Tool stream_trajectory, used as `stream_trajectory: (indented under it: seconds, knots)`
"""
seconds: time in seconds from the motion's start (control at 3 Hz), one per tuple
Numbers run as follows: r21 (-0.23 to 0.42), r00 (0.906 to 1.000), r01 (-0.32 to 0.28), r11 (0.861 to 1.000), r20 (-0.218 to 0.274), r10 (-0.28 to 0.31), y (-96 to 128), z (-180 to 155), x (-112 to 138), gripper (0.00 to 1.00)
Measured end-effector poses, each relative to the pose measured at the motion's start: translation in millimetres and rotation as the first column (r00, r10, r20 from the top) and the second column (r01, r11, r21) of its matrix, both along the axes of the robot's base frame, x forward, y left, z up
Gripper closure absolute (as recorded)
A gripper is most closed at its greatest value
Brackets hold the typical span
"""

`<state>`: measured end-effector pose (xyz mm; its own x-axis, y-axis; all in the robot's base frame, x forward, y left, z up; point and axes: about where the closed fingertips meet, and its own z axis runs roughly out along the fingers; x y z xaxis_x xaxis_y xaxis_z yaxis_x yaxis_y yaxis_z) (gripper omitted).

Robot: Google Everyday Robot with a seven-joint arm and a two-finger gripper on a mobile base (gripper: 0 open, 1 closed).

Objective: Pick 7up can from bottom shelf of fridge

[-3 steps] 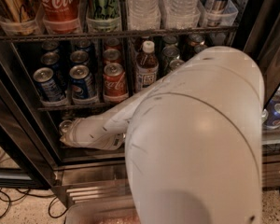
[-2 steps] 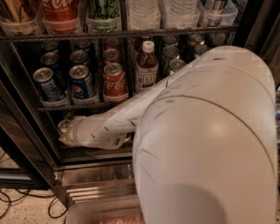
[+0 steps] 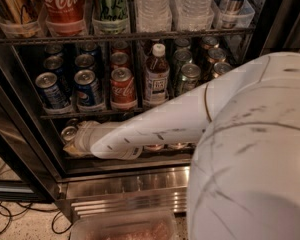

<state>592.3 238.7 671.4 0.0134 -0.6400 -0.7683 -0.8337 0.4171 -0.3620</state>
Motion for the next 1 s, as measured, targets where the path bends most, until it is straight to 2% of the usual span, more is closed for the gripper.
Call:
stream_trajectory:
  seconds: [0.67, 1.0]
  knots:
    - [0.027, 0.9972, -0.069, 0.997, -0.026, 0.07, -15.9, 16.4, -23.9, 1.0]
    - [0.049, 0.986, -0.158, 0.986, -0.046, 0.16, -12.4, 23.0, -45.6, 1.0]
